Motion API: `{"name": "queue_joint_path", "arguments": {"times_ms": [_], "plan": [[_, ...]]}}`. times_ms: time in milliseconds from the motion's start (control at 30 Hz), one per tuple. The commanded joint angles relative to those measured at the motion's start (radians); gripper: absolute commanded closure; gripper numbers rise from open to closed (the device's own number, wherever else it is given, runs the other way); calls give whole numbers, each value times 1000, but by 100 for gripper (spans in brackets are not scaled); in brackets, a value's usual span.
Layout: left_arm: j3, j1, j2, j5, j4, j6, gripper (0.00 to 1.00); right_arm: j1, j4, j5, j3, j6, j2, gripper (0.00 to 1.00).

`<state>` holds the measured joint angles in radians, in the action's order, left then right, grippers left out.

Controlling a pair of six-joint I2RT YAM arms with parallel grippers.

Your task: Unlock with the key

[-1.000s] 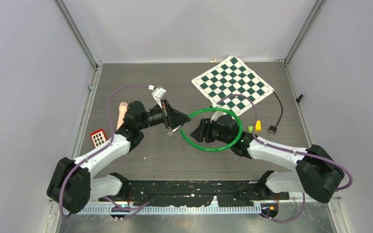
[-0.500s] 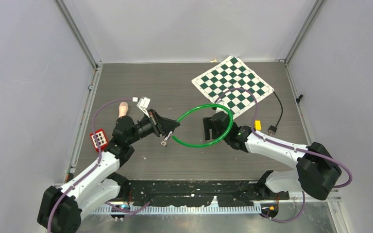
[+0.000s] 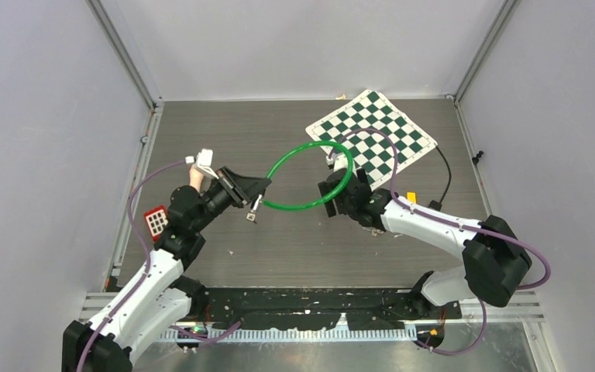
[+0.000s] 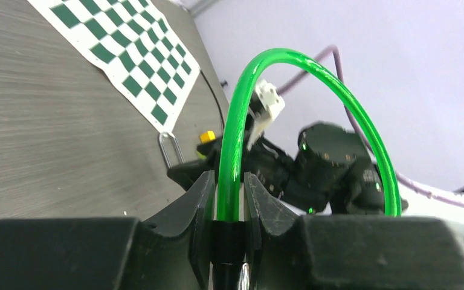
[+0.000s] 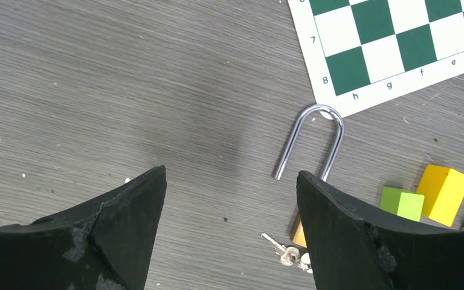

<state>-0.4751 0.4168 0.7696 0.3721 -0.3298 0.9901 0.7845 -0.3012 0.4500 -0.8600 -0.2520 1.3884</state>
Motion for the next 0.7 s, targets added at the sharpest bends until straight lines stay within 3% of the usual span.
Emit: {"name": "queue_joint_path", "arguments": {"times_ms": [0, 333, 567, 667], "plan": [[-40, -39, -21, -137, -53, 139, 100, 1, -10, 56, -24, 19, -2, 14], [69, -76, 9, -206, -190, 339, 100, 6, 88, 35, 55, 11, -110, 16], [98, -75, 3, -240, -219, 415, 100, 143, 541, 54, 325, 89, -364, 18], [93, -75, 8, -231, -216, 409, 100, 174, 649, 47, 388, 121, -427, 19]]}}
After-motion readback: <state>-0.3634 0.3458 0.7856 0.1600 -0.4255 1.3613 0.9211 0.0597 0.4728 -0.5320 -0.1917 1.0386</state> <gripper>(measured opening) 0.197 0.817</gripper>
